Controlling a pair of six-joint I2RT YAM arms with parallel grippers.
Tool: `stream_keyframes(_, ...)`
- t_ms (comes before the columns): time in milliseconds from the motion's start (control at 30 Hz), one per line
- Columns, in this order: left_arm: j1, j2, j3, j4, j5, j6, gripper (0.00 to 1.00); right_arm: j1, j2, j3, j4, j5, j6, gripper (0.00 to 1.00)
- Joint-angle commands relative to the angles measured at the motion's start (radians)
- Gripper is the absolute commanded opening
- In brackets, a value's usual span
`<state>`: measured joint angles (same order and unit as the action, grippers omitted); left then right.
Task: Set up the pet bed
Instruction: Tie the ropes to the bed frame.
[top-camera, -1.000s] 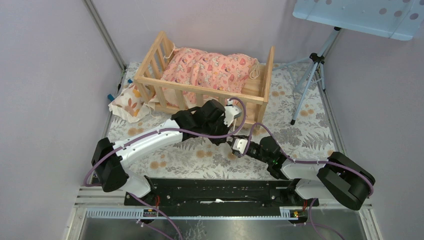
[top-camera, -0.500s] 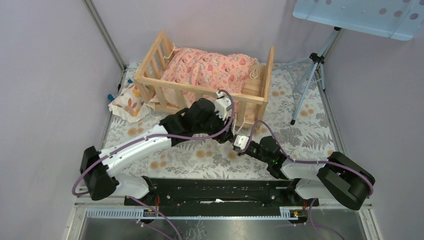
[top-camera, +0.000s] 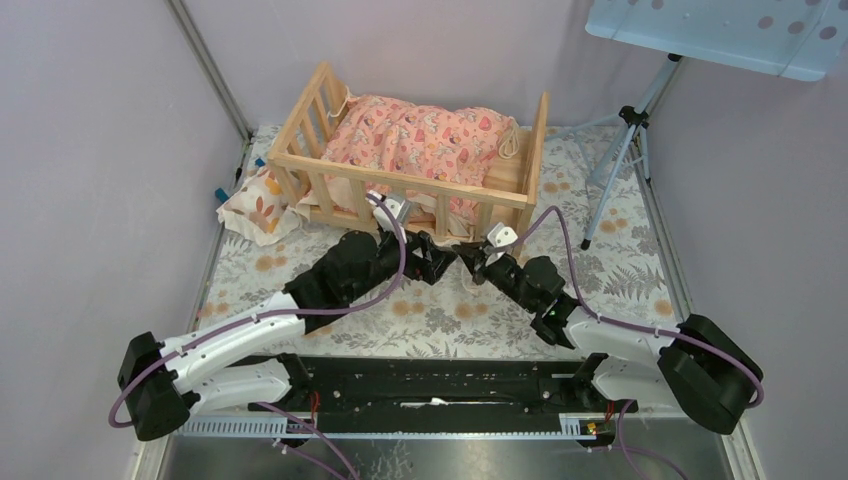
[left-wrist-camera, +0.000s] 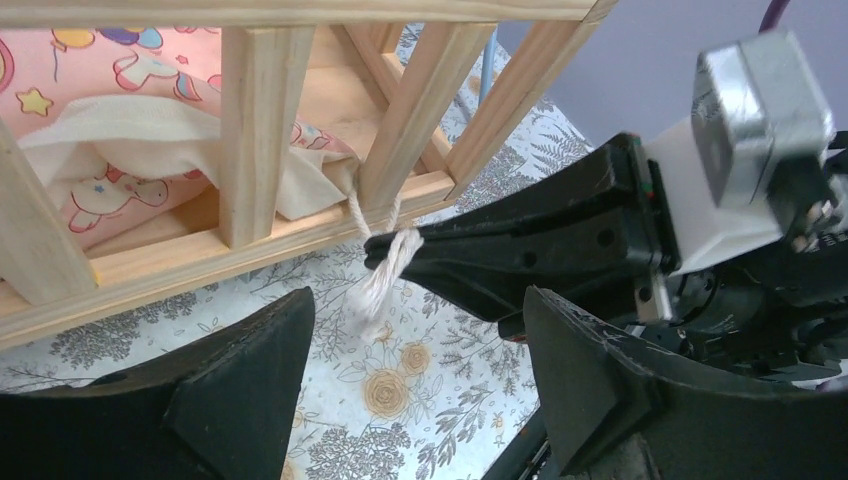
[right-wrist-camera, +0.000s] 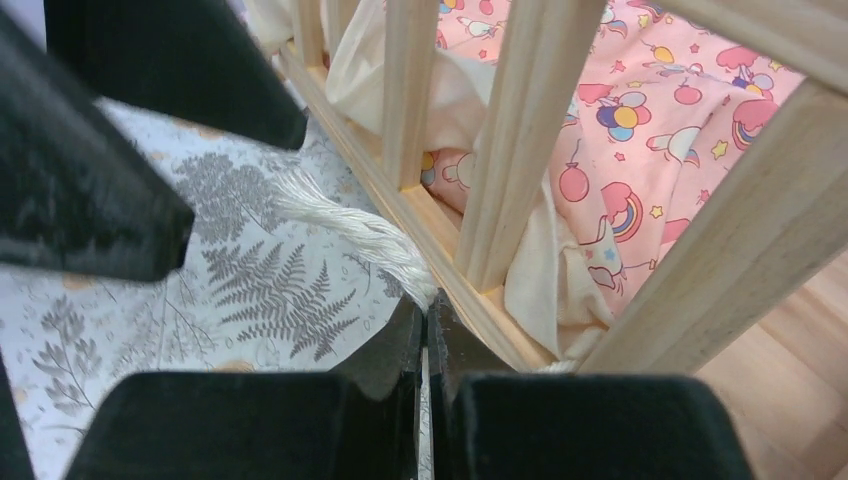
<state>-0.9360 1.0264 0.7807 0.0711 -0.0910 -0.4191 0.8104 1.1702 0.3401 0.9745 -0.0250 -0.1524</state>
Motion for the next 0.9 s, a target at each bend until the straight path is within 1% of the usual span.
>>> stream_keyframes(0, 0.003, -0.027, -0.046, 0.163, -0.039, -0.059, 0.80, -0.005, -0.036, 0.065, -0.057, 0.093, 0.182, 0.00)
stream_keyframes(167, 0.005, -0.041, -0.072, 0.185, 0.004, -0.098, 0.75, -0.005, -0.058, 0.115, -0.168, 0.165, 0.273, 0.00)
stream_keyframes(300, 0.003, -0.037, -0.094, 0.221, 0.030, -0.132, 0.72, -0.005, -0.085, 0.111, -0.181, 0.194, 0.309, 0.00)
stream_keyframes(467, 0.004, -0.006, -0.122, 0.295, 0.046, -0.166, 0.69, -0.005, -0.120, 0.108, -0.201, 0.180, 0.331, 0.00)
stream_keyframes(700, 0.004, 0.073, -0.123, 0.437, 0.057, -0.220, 0.59, -0.005, -0.134, 0.101, -0.206, 0.150, 0.350, 0.00)
stream_keyframes(800, 0.005, 0.110, -0.113, 0.475, 0.063, -0.235, 0.52, -0.005, -0.131, 0.098, -0.206, 0.144, 0.354, 0.00)
stream_keyframes(867, 0.004, 0.132, -0.106, 0.489, 0.059, -0.241, 0.51, -0.005, -0.133, 0.096, -0.202, 0.143, 0.356, 0.00)
